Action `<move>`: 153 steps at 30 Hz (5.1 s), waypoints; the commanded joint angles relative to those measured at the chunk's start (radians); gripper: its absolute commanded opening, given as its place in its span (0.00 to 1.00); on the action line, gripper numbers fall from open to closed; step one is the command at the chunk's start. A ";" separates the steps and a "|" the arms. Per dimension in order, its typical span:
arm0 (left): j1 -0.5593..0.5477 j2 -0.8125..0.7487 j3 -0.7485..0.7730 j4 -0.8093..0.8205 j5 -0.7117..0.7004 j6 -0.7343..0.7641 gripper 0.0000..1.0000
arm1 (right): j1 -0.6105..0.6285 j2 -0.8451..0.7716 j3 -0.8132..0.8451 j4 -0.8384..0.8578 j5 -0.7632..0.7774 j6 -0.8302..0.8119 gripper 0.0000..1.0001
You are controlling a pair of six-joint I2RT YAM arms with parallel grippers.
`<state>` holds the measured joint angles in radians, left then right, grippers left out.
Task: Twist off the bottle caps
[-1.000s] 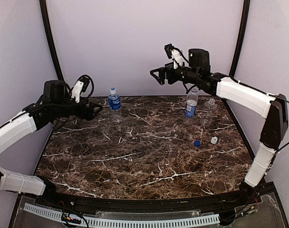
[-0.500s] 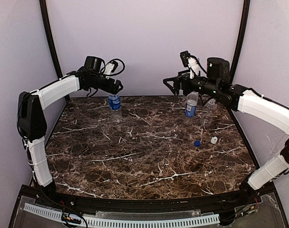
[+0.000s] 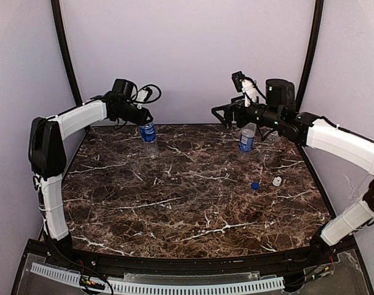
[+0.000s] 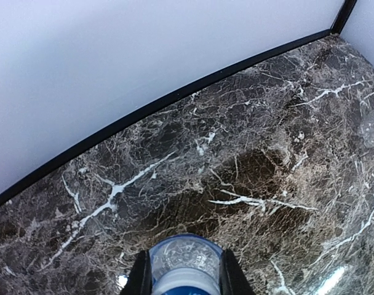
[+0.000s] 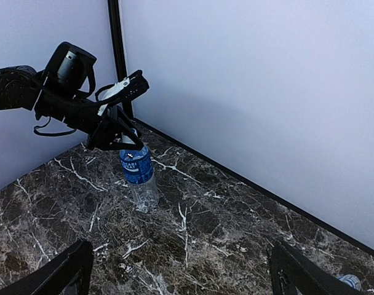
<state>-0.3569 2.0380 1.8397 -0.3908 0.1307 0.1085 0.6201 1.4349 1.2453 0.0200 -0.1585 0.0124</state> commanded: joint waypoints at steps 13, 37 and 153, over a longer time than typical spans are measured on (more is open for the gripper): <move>-0.069 -0.379 -0.075 -0.361 0.213 0.370 0.01 | 0.131 -0.084 -0.057 -0.011 -0.239 -0.217 0.98; -0.367 -0.867 -0.351 -0.522 0.539 0.596 0.01 | 0.501 0.260 0.093 0.082 -0.122 -0.363 0.99; -0.436 -1.139 -1.040 0.323 0.159 0.375 0.77 | 0.554 0.045 0.184 0.131 -0.026 0.072 0.00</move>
<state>-0.7895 0.8936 0.8062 -0.0685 0.2909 0.4789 1.1831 1.5135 1.4479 0.0551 -0.1234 0.0177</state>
